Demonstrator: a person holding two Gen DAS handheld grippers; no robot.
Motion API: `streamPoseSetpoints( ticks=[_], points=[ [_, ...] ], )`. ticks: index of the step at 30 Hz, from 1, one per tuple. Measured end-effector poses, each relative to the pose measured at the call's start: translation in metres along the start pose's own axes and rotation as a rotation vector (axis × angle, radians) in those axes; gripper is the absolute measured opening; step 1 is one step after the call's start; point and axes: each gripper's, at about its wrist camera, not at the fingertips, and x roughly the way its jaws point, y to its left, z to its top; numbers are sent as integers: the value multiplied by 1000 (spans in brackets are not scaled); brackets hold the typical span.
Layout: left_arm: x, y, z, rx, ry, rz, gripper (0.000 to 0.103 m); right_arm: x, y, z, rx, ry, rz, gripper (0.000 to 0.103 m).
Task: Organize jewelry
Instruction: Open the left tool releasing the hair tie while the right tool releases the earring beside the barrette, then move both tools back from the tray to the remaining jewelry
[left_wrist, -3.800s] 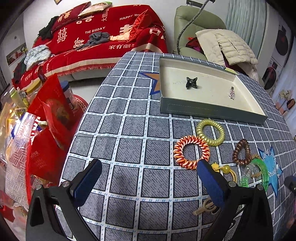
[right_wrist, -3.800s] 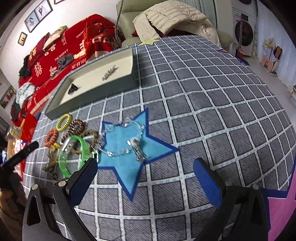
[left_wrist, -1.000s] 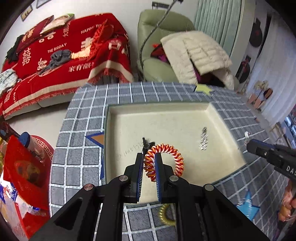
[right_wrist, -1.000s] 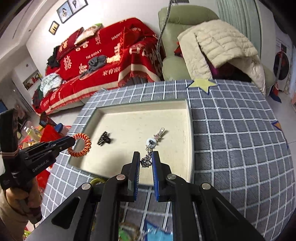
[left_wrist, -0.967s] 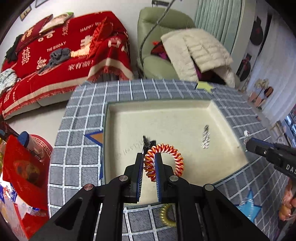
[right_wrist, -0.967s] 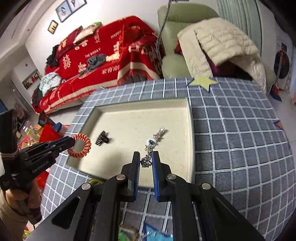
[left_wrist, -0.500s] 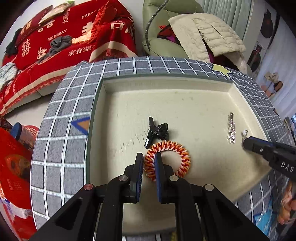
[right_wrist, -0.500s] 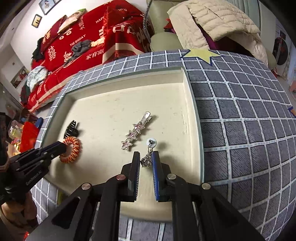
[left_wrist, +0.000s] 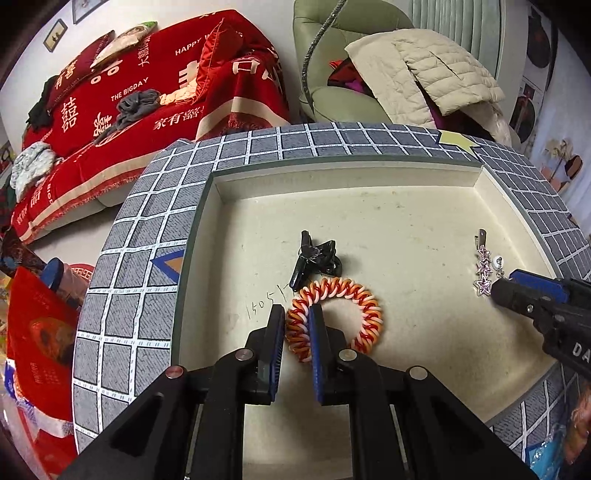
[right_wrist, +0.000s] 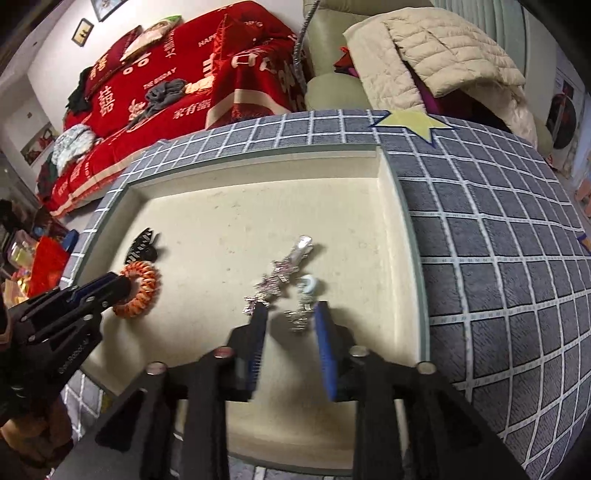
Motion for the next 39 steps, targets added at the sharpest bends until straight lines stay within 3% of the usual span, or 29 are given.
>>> streamPoseSetpoints(
  ticks=[3, 7, 9, 10, 12, 16, 23, 27, 39],
  points=[
    [-4, 0, 0, -2, -6, 0, 34, -10, 4, 1, 5, -34, 10, 58],
    [-10, -1, 2, 3, -24, 8, 35, -26, 6, 3, 15, -73, 25, 71],
    [-14, 0, 2, 2, -38, 13, 66, -35, 5, 5, 22, -97, 26, 76],
    [-17, 1, 2, -5, -50, 18, 103, -38, 5, 5, 25, -104, 27, 77],
    [-28, 2, 2, -18, -117, 39, 103, -44, 3, 5, 34, -115, 33, 79],
    [-31, -1, 5, 1, -106, 30, 103, -48, 0, 7, 50, -119, 36, 79],
    [-54, 2, 4, -11, -155, 27, 103, -61, -4, 1, 90, -140, 74, 84],
    [-68, 9, 0, -44, -165, -8, 103, -78, -4, -4, 119, -194, 106, 103],
    [-114, 12, -21, -42, -198, -1, 103, -123, 7, -19, 108, -281, 128, 103]
  ],
)
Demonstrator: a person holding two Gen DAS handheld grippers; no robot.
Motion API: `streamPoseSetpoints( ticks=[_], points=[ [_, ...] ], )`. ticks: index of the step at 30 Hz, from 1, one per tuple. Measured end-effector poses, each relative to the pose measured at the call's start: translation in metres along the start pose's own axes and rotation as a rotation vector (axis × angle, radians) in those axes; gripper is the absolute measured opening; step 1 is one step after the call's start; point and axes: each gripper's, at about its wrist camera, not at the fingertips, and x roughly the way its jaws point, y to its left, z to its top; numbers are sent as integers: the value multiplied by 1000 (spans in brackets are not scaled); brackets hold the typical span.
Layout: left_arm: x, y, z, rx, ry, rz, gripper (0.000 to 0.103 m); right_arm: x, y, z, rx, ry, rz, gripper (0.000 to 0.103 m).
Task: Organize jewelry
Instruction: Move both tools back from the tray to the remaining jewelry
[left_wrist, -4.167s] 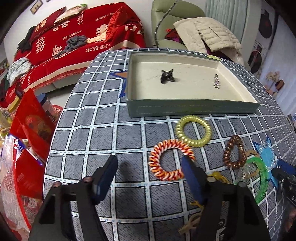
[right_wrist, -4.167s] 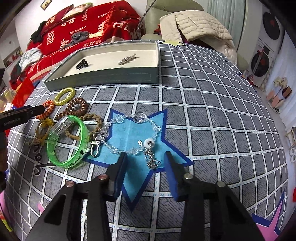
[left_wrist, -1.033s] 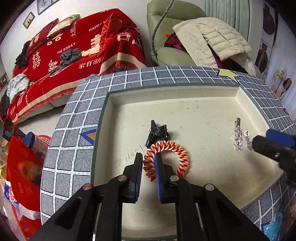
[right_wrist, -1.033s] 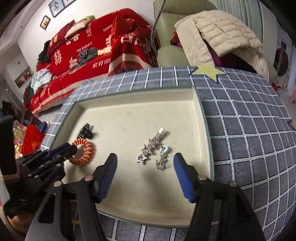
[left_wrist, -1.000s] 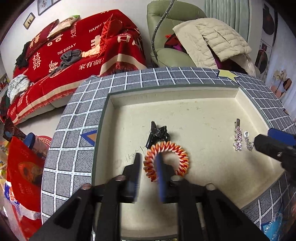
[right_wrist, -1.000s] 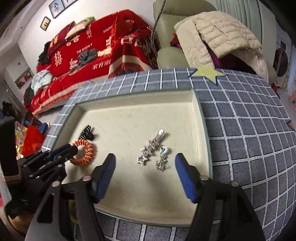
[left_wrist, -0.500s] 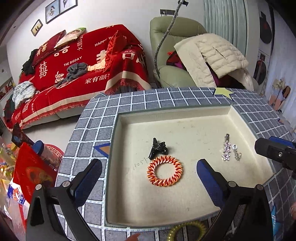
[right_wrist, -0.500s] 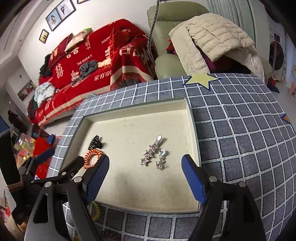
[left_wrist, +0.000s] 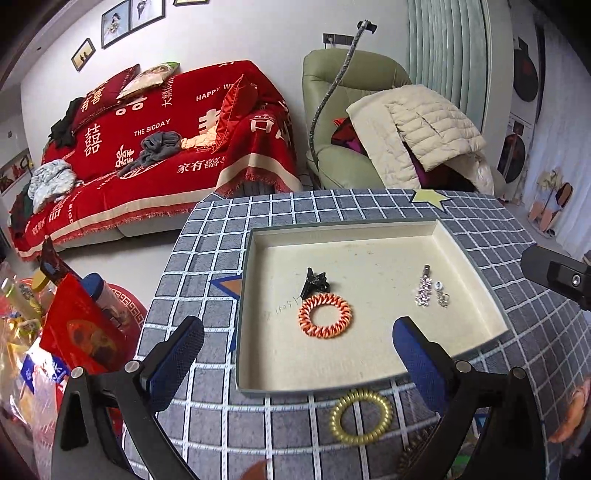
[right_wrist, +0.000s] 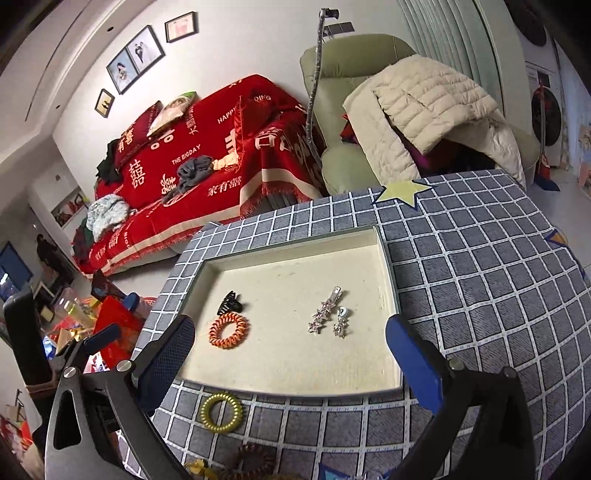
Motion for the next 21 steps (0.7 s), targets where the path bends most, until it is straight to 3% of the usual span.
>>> streamPoseSetpoints(
  ticks=[6, 11, 21],
  points=[
    [-11, 10, -13, -28, 21, 6, 103, -15, 5, -7, -13, 27, -1, 103],
    [-19, 20, -35, -36, 61, -10, 103, -30, 11, -19, -70, 42, -63, 103],
    [-23, 38, -84, -80, 128, -3, 103, -43, -8, -55, -30, 116, -63, 103]
  ],
)
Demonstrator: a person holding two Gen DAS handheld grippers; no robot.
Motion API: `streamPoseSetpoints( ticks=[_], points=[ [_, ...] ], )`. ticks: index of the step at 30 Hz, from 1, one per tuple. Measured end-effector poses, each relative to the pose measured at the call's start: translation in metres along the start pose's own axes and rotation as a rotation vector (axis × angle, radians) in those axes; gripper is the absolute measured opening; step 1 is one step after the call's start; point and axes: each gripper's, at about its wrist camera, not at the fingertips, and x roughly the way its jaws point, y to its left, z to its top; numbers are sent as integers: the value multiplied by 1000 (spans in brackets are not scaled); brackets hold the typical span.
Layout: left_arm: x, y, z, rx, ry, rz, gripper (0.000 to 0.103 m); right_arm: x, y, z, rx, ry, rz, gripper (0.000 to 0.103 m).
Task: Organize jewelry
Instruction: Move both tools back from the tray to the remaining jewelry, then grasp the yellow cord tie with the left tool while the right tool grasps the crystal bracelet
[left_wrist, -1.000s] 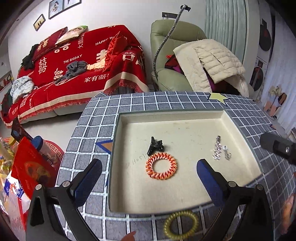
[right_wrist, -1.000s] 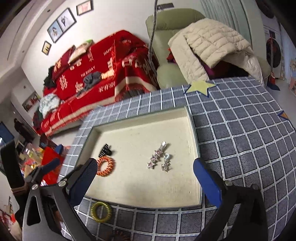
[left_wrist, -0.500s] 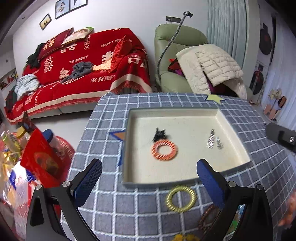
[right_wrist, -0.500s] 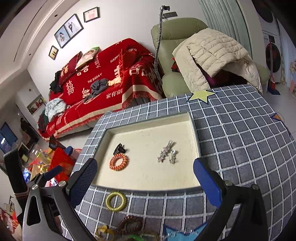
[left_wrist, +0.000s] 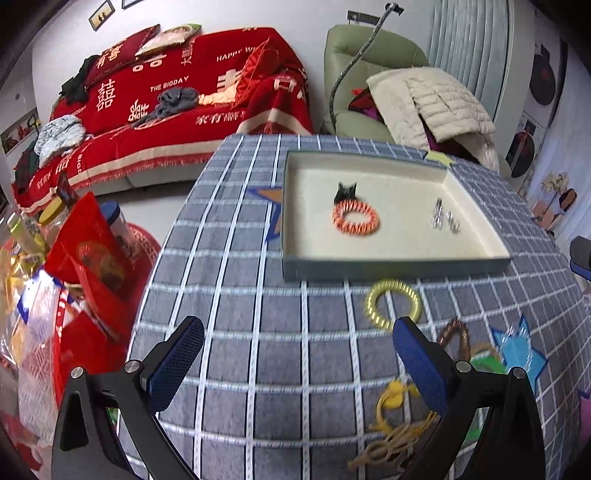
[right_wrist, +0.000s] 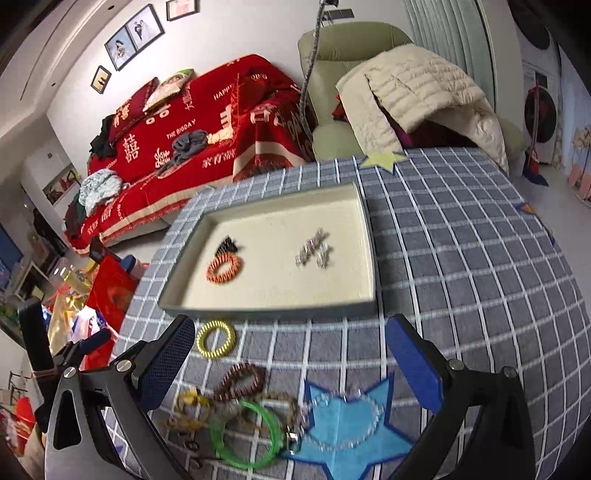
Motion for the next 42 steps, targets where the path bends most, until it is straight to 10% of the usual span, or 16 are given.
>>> streamPoseSetpoints(
  ticks=[18, 42],
  points=[
    [-10, -16, -62, 47, 65, -42, 103, 6, -47, -84, 64, 130, -136, 103],
    [7, -52, -69, 172, 85, -20, 103, 44, -39, -76, -117, 147, -257, 82]
  ],
)
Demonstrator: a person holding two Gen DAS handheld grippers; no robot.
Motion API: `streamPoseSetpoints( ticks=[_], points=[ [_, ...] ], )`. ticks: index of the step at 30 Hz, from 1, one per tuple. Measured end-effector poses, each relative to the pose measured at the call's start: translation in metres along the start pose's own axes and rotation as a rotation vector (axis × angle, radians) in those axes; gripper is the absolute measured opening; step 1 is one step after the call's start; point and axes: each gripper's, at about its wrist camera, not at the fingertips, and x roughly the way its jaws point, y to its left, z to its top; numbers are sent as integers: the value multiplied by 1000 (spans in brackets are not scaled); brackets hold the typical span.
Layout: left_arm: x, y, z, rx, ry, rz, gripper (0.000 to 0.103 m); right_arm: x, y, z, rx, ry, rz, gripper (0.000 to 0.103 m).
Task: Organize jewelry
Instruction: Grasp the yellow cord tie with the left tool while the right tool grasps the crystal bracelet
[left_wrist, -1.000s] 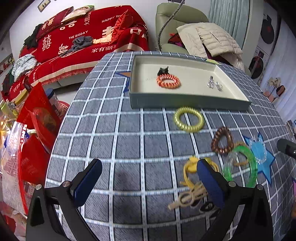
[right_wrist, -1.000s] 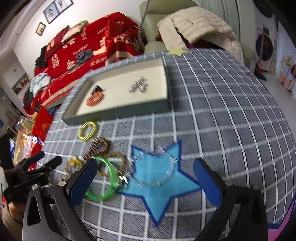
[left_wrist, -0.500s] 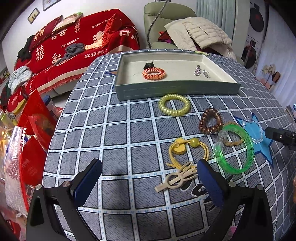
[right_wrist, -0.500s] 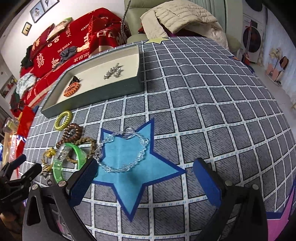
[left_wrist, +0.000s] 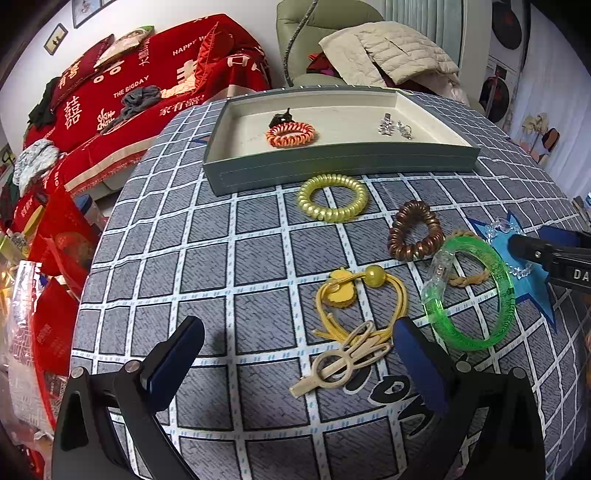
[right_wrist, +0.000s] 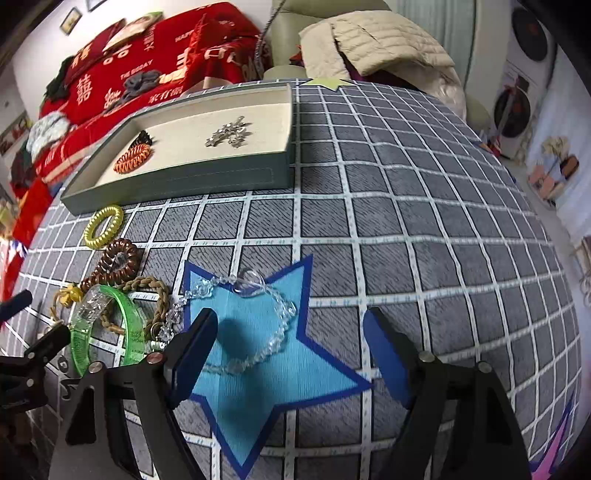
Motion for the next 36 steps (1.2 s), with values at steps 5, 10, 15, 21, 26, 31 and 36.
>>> streamPoseSetpoints(
  ticks=[5, 10, 15, 21, 26, 31, 36],
  points=[
    [0, -3, 0, 9, -3, -10, 103, 4, 9, 2, -77, -13, 16, 82],
    [-1, -7, 2, 19, -10, -54, 102, 3, 9, 3, -93, -1, 30, 79],
    [-5, -14, 3, 57, -12, -95, 85, 1, 15, 4, -117, 9, 46, 64],
    [-10, -21, 2, 89, -12, -127, 59, -3, 22, 5, -124, 17, 50, 32],
    [-11, -23, 2, 106, -14, -132, 35, -5, 20, 3, -103, 16, 42, 7],
    [-12, -20, 1, 88, -17, -138, 29, -7, 16, 0, -76, 8, 39, 6],
    [-14, -14, 0, 65, -23, -146, 29, -12, 10, 0, -55, -3, 43, 6]
  ],
)
